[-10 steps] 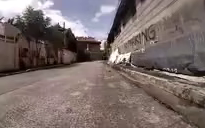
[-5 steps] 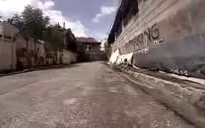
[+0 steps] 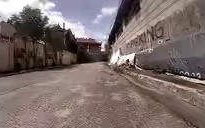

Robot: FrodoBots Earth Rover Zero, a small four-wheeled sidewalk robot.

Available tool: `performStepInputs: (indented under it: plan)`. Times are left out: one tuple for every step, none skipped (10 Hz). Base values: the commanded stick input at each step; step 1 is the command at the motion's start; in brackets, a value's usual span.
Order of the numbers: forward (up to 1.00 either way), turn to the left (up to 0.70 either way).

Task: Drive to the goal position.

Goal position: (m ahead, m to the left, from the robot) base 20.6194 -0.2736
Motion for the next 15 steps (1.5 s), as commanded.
performStepInputs:
  plan:
    - [0.70, 0.00]
    - [0.70, 0.00]
    - [0.70, 0.00]
    - [0.48, 0.00]
    - [0.02, 0.00]
    - [0.00, 0.00]
    - [0.00, 0.00]
    - [0.00, 0.00]
    - [0.00, 0.00]
    - [0.00, 0.00]
    - [0.00, 0.00]
    - [0.00, 0.00]
    - [0.00, 0.00]
    - [0.00, 0.00]
    - [0.29, 0.00]
